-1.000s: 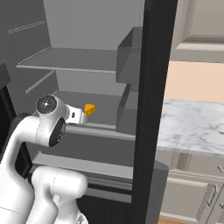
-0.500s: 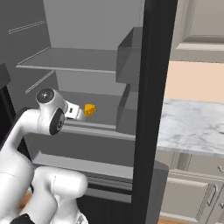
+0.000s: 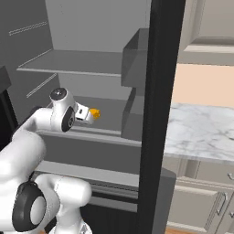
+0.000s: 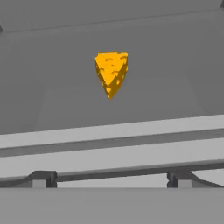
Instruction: Take the cheese, steak, and lemon wedge from the fridge and place them on the plate on the dining counter to create an appetizer plate.
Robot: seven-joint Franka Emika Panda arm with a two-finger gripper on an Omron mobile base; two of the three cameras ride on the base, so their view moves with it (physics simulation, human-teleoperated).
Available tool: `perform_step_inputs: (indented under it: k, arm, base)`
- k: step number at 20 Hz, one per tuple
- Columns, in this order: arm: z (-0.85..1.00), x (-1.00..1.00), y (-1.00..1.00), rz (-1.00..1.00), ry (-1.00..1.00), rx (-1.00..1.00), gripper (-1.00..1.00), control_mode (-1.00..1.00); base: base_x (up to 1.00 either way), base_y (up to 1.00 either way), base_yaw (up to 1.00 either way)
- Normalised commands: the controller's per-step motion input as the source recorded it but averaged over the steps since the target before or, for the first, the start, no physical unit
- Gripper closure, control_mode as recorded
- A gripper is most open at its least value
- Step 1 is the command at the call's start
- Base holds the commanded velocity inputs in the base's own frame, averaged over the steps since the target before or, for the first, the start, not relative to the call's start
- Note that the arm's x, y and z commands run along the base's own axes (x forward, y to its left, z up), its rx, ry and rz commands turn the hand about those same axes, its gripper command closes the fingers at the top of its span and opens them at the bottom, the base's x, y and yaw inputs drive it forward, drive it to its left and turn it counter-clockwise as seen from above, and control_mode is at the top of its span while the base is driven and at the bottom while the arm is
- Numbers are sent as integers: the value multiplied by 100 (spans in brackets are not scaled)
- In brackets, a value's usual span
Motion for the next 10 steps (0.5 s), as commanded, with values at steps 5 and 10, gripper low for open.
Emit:
perform_step_inputs:
  k: [5, 10]
  arm:
    - [-24, 65, 0, 0, 0, 0, -100, -100]
    - [-6, 55, 0, 0, 0, 0, -100, -100]
  base:
    - [0, 0, 0]
    - [0, 0, 0]
